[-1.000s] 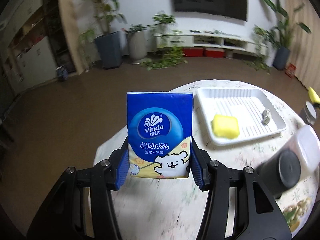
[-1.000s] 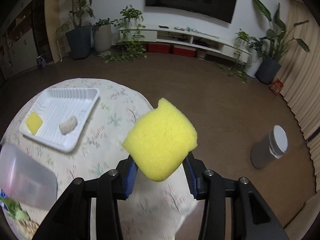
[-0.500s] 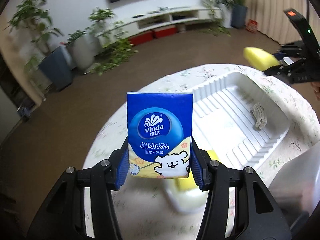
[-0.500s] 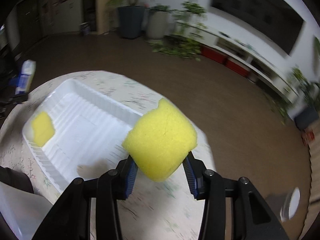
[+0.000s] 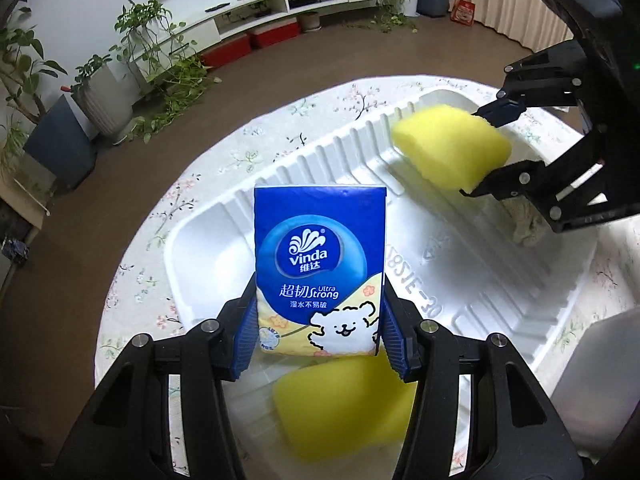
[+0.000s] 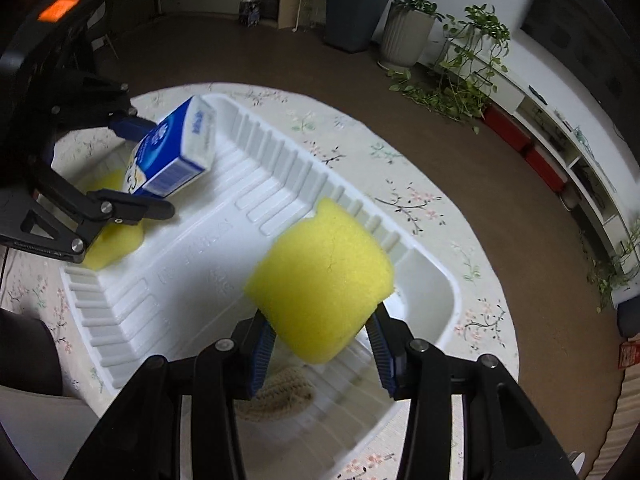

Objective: Organize soft objects
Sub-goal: 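Lower both items into the tray and open both tools, then withdraw both tools from the tray back to the table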

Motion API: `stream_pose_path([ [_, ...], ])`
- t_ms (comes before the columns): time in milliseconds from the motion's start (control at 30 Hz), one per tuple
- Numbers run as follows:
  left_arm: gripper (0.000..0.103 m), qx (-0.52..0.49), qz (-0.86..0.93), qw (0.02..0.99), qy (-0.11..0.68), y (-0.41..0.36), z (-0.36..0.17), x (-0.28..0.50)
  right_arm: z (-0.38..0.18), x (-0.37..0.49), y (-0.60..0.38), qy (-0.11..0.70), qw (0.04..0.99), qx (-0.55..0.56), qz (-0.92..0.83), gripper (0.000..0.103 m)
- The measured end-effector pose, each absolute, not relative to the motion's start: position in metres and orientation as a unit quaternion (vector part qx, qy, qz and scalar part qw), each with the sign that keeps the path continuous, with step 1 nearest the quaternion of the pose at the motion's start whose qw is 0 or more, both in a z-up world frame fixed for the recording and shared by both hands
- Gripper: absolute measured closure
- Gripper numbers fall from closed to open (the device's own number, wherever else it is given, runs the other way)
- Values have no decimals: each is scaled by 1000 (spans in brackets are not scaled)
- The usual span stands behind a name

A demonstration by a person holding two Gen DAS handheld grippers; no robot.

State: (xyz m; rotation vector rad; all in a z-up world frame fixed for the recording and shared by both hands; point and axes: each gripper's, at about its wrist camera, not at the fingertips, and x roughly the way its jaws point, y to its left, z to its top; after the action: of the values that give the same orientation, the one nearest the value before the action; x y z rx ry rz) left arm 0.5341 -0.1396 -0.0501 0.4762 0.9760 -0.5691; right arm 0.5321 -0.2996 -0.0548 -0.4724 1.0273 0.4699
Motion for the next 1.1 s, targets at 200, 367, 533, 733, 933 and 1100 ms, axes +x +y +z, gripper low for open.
stream_pose_path([
  [200,51,212,-258,818,468,-140,-57,536,-67,533,-295,491,814,-220,220,50],
  [367,47,211,-245,824,466,-141,-58,538,-66,533,-297,486,820,-215,216,45],
  [533,41,190,-244,834,456,-136,-50,537,-65,535,-301,479,825,-212,212,33],
  [733,35,176,-257,840,445,-133,-37,530,-53,531,-307,456,839,-202,218,29],
  [933,33,142,-244,863,418,-104,-2,516,-21,516,-334,423,869,-156,203,27],
  [1100,31,111,-218,883,400,-58,31,487,6,493,-390,408,894,-105,154,27],
])
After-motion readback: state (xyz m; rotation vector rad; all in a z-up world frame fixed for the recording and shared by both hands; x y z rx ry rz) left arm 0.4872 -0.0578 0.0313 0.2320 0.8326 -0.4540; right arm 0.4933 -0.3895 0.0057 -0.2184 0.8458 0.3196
